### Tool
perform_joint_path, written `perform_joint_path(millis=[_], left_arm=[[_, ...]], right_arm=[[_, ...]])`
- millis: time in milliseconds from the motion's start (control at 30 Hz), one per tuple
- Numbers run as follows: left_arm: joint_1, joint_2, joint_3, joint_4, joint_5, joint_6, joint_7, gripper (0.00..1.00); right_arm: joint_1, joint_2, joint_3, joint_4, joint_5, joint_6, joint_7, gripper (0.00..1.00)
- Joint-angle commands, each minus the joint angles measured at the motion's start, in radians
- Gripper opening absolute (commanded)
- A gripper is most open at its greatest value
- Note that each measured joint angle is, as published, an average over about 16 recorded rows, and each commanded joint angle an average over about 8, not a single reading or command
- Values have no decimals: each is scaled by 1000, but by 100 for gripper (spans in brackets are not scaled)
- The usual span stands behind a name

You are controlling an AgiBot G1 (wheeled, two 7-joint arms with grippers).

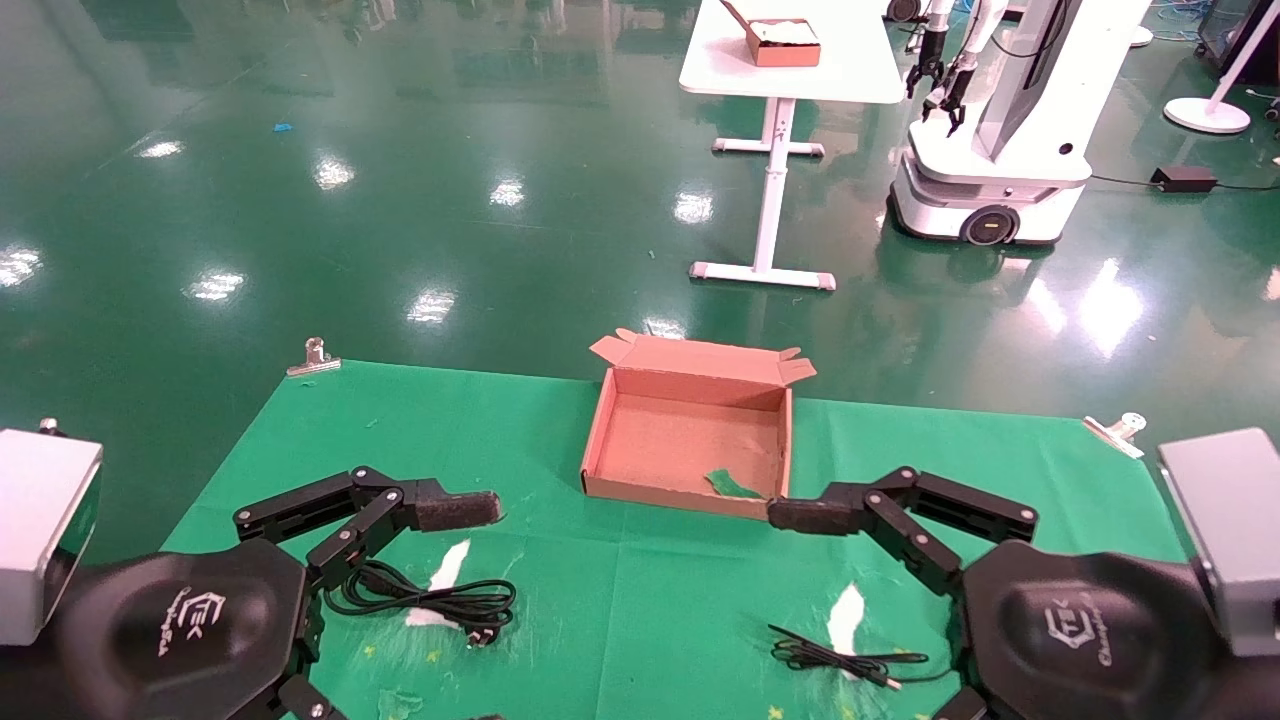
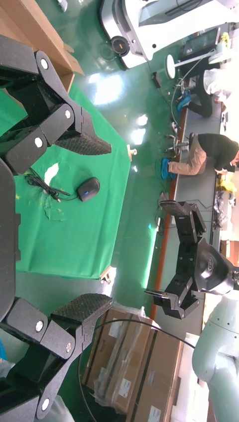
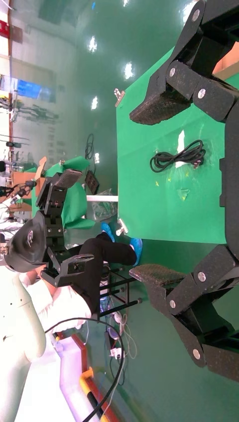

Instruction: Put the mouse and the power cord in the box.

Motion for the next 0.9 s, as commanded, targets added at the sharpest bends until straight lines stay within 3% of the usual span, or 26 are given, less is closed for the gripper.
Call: perform_joint_path(millis=[33, 900], left_arm=[[0, 0, 0, 0, 0, 0, 0, 100], [0, 0, 0, 0, 0, 0, 0, 100]], right_arm=[[0, 0, 0, 0, 0, 0, 0, 100], [0, 0, 0, 0, 0, 0, 0, 100]])
